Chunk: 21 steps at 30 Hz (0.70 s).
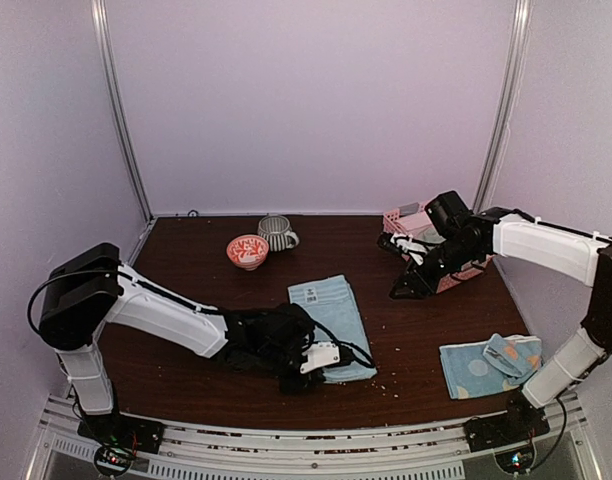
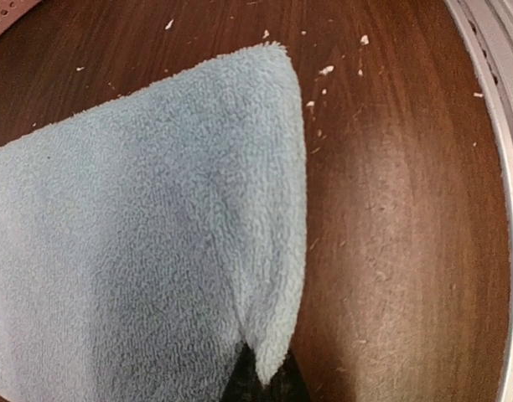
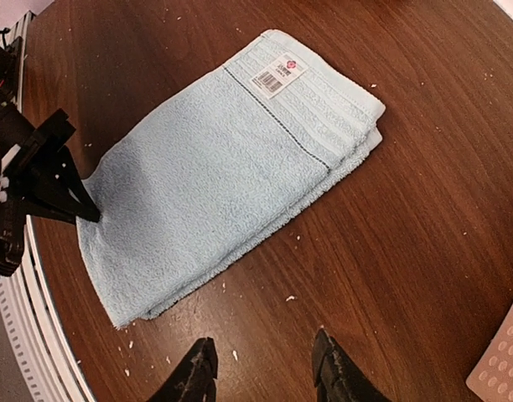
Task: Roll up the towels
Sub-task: Roll the towel at the center of the board.
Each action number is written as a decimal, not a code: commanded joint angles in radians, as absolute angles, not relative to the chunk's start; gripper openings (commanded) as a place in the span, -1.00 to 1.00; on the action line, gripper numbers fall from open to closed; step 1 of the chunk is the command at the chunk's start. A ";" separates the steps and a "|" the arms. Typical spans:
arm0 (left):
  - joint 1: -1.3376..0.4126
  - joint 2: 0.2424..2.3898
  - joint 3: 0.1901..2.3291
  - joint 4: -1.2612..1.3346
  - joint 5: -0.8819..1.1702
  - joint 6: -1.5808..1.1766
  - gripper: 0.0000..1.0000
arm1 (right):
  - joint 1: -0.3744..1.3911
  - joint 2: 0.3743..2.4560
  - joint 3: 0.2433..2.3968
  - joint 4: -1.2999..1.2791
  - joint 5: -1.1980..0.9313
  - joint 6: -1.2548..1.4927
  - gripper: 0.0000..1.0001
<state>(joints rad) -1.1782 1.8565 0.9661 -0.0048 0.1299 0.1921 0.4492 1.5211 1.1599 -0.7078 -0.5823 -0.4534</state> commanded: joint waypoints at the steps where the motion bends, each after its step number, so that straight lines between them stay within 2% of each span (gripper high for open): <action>1: -1.160 1.926 1.033 -0.015 0.316 0.109 -1.00 | 0.472 1.353 1.078 -0.763 -0.610 -0.551 -0.17; 7: -1.080 1.982 1.041 0.020 0.542 -0.070 -1.00 | 0.597 1.225 0.910 -0.740 -0.571 -0.682 -0.16; 12: -1.041 2.030 1.105 0.001 0.700 -0.177 -1.00 | 0.757 1.258 0.834 -0.713 -0.481 -0.713 -0.18; 21: -1.000 2.108 1.153 0.008 0.858 -0.330 -1.00 | 0.986 1.387 0.788 -0.487 -0.273 -0.733 -0.15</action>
<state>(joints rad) -1.0172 2.0716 1.1446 -0.0051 0.7448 -0.2245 0.9169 1.3346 0.8043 -0.6209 -0.4076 -0.7097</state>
